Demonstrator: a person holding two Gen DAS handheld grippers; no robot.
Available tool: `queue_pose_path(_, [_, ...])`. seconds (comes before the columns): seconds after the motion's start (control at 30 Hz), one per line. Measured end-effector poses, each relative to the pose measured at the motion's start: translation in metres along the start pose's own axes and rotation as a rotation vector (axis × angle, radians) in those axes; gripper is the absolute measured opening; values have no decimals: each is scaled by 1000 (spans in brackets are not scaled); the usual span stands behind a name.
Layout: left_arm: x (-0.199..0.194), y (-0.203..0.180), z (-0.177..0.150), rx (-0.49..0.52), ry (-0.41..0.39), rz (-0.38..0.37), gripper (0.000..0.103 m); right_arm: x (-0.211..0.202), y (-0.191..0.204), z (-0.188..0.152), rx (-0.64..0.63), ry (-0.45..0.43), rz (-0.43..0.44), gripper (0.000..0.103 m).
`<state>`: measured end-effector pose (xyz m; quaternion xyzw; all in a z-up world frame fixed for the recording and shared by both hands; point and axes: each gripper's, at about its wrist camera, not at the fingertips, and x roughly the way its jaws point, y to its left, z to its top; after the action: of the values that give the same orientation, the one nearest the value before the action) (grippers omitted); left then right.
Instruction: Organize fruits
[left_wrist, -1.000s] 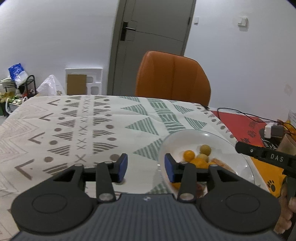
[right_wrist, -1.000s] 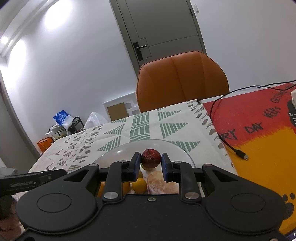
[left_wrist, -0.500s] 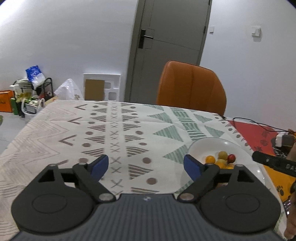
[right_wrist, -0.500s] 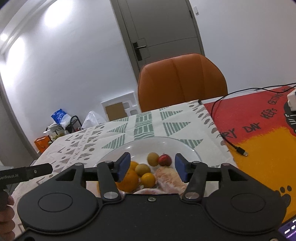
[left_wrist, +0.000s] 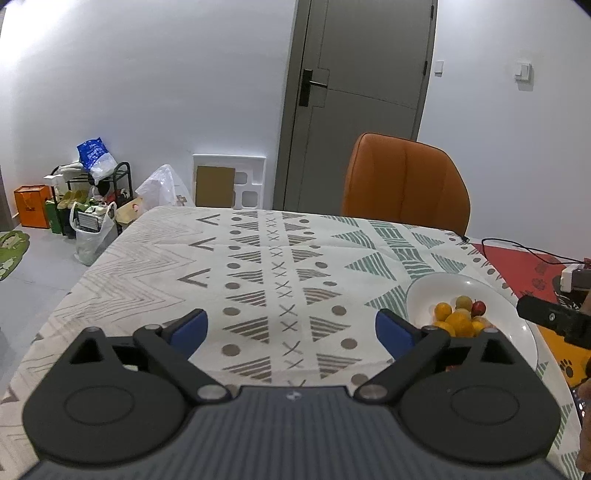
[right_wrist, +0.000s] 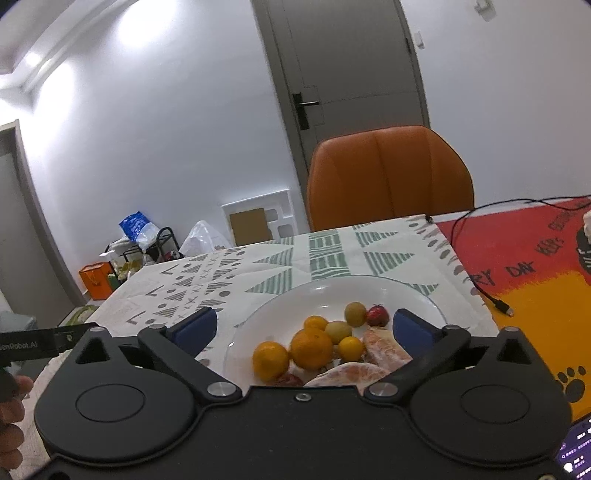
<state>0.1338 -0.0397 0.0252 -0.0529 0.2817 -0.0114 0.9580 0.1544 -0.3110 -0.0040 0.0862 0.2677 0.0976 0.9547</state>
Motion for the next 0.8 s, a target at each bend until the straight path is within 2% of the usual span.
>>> queue_pose_path(0.53, [-49, 21, -11, -32, -19, 51, 99, -35, 28, -4, -22, -8, 22, 103])
queue_pose_path(0.8, [-72, 26, -16, -15, -36, 71, 103, -55, 37, -6, -38, -20, 42, 103])
